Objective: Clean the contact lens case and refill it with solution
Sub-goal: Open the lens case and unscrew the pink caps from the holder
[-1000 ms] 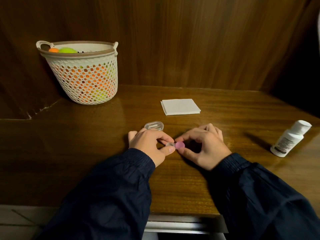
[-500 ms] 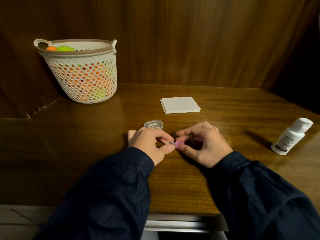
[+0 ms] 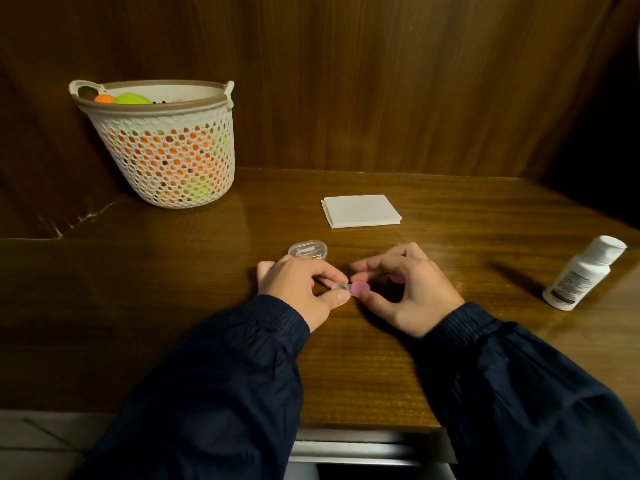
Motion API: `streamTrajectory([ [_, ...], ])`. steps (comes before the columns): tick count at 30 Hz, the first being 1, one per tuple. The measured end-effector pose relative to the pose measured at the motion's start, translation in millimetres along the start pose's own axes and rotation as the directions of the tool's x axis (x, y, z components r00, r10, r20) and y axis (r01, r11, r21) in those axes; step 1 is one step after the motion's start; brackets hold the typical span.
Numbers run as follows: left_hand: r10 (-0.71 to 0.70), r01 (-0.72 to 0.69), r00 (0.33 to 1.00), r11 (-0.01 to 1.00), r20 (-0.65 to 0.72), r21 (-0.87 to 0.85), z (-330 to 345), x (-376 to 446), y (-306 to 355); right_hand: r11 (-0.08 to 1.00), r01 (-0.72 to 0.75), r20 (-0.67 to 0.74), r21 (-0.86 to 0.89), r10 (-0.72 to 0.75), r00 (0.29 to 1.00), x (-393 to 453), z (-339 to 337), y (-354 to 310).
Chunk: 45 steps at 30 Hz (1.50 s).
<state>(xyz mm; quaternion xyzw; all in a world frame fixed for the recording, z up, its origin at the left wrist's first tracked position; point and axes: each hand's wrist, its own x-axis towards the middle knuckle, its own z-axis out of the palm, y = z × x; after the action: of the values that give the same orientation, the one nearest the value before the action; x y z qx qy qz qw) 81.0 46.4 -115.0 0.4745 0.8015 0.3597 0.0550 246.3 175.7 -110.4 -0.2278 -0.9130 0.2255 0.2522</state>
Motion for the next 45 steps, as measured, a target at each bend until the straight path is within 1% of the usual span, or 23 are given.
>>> streamTrajectory([
  [4,0.010,-0.010,1.000,1.000,-0.004,0.018,0.4,0.3,-0.4,0.998,-0.027,0.001,-0.064,0.027,1.000,4.3,-0.8,-1.9],
  [8,0.013,-0.013,1.000,1.000,-0.003,-0.007,1.0,0.5,-0.2,0.999,-0.037,-0.010,-0.019,0.037,0.999,5.2,-1.0,0.5],
  [13,-0.001,0.001,1.000,1.000,-0.008,-0.022,0.8,-0.5,0.4,1.000,-0.008,0.046,0.009,0.008,0.999,2.4,-1.5,2.6],
  [17,-0.012,0.013,1.000,1.000,-0.003,0.006,0.0,-0.9,2.1,0.997,-0.027,0.003,-0.070,0.027,1.000,4.7,-1.4,-2.3],
  [23,-0.027,0.027,1.000,0.999,-0.011,-0.017,0.6,-1.3,2.1,1.000,-0.003,-0.027,-0.004,0.003,1.000,7.1,0.8,-1.8],
  [27,-0.023,0.023,1.000,0.999,-0.010,-0.025,0.5,-1.9,2.2,1.000,-0.007,-0.033,-0.025,0.007,0.999,7.1,1.0,-2.7],
  [31,-0.020,0.019,1.000,0.999,-0.005,-0.031,0.8,-0.9,1.8,0.997,-0.051,-0.032,-0.050,0.049,0.998,6.7,-0.9,-1.3],
  [35,-0.026,0.026,1.000,0.999,0.002,-0.033,0.4,-0.7,2.3,0.997,-0.007,-0.056,-0.082,0.002,0.998,9.1,0.1,-1.1],
  [41,-0.031,0.031,1.000,0.999,0.000,-0.025,0.4,-0.7,2.6,1.000,-0.001,0.022,-0.026,0.002,1.000,4.9,-3.6,-1.1],
  [45,-0.024,0.024,1.000,1.000,0.000,-0.001,0.3,-0.2,2.5,0.996,0.020,-0.010,-0.084,-0.020,1.000,4.1,-0.9,-3.6],
])
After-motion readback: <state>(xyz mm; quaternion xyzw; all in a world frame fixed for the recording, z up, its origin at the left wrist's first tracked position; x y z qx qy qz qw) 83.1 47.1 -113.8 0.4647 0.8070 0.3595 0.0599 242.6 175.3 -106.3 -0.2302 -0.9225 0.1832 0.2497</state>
